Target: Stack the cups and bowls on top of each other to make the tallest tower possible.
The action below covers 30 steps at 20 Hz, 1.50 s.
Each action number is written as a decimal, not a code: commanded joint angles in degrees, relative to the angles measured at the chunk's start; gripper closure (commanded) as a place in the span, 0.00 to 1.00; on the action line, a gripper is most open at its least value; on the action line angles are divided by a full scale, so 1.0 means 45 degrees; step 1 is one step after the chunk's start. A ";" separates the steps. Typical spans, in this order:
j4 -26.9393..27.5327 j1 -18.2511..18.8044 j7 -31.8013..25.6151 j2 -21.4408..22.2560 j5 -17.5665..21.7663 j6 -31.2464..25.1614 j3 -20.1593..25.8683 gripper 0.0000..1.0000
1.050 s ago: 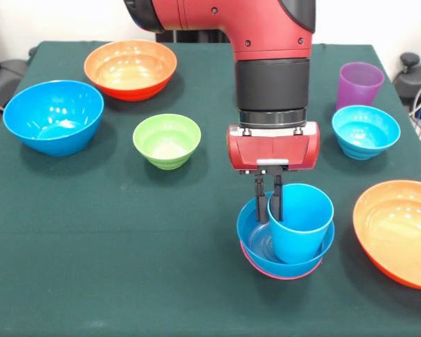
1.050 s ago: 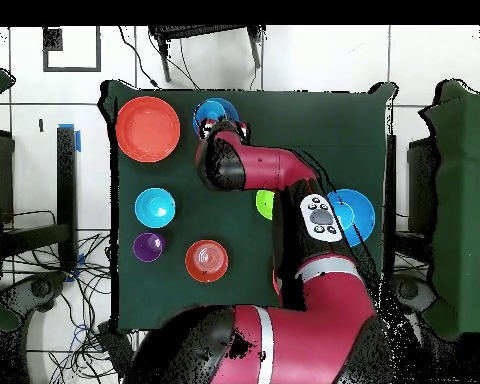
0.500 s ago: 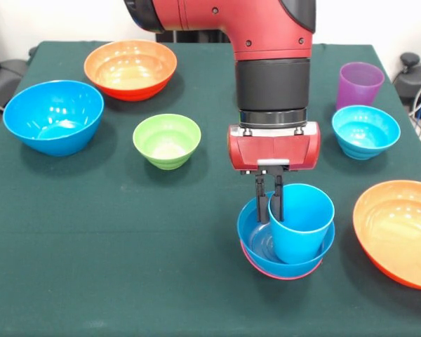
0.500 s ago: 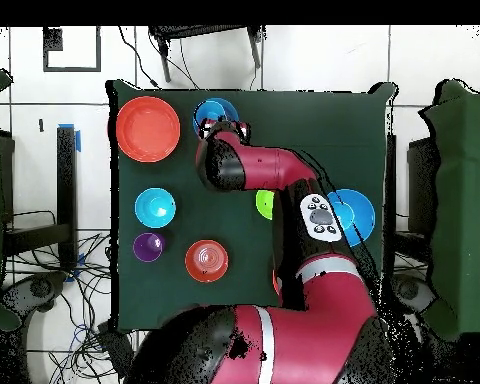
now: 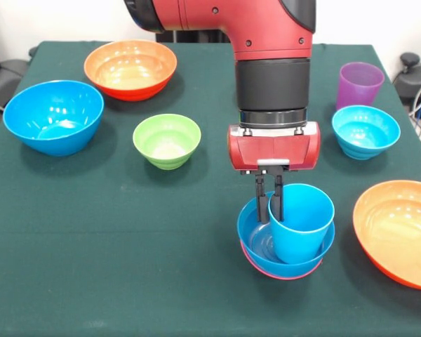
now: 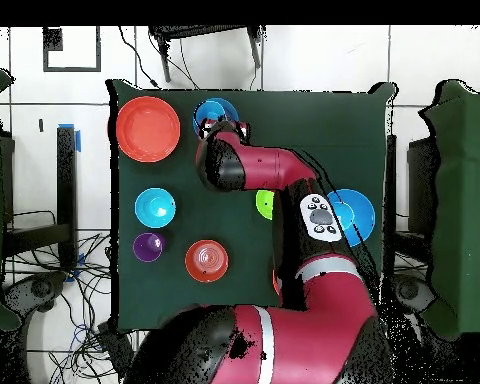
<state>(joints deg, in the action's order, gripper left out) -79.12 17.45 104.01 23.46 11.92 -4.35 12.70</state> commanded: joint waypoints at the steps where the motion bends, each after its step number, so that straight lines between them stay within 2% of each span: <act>1: -0.0037 -0.0177 -0.0286 -0.0846 0.1142 -0.0788 0.0905 1.00; 8: 0.0028 -0.0249 -0.0300 -0.0837 0.1100 -0.0921 0.0837 1.00; 13: -0.0124 -0.0327 -0.0051 -0.0706 0.1224 -0.0314 0.0667 1.00; 16: -0.0066 -0.0550 0.0048 -0.0652 0.1073 -0.0574 0.0395 1.00; 30: -0.0239 -0.0664 0.0087 -0.0435 0.0994 -0.0815 0.0306 1.00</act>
<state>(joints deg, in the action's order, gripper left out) -79.12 16.76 104.01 23.62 11.93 -4.35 12.65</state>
